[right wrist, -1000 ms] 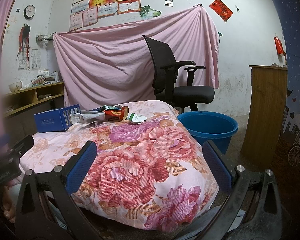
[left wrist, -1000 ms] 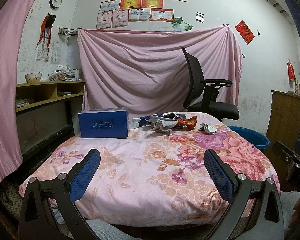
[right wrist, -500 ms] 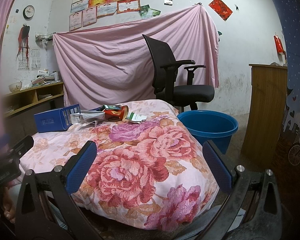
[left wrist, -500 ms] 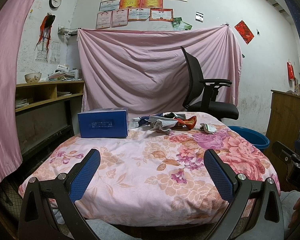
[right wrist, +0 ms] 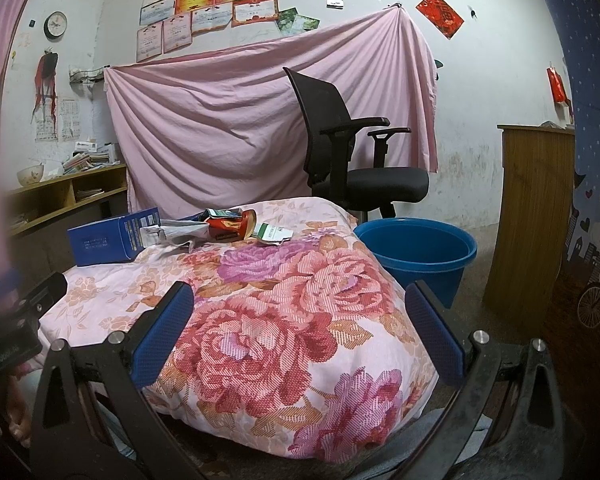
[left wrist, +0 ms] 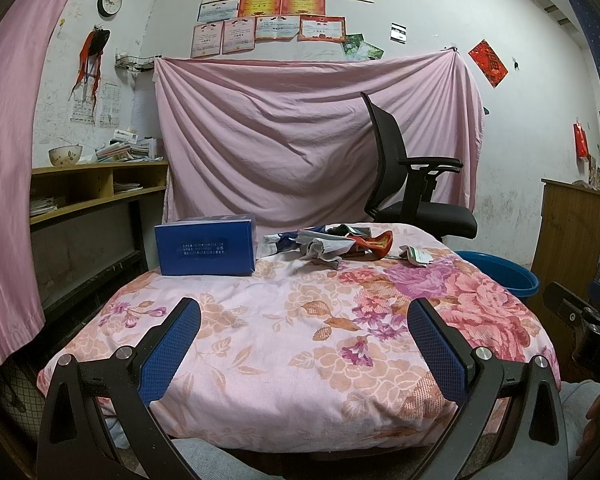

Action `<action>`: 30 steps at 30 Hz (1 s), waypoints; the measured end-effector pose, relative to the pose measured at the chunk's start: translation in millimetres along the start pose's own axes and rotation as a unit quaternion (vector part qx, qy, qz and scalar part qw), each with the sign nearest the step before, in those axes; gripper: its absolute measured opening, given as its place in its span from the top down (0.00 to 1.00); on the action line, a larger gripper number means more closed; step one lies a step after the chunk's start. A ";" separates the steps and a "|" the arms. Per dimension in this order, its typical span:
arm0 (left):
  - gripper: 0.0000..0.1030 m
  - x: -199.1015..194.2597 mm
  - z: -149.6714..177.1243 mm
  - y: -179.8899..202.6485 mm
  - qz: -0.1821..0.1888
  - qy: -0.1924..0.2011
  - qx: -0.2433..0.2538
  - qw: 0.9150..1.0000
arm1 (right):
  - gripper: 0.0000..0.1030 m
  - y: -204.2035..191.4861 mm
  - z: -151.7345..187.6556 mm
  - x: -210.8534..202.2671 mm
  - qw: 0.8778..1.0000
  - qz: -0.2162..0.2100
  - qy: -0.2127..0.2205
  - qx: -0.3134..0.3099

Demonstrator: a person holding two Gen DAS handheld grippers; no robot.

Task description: Collect trash

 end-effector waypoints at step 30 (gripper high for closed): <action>0.02 0.0 0.1 0.0 0.000 -0.001 0.000 1.000 | 0.00 1.3 3.7 4.7 1.000 0.001 -0.005 0.004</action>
Point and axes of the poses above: each gripper's, at about its wrist camera, not at the fingertips, and x roughly the way its jaws point, y to its right, z to its underside, the point moved 4 cm from there along x, roughly the way its jaws point, and after that the axes turned 6 degrees about x, right-handed, at the moved point
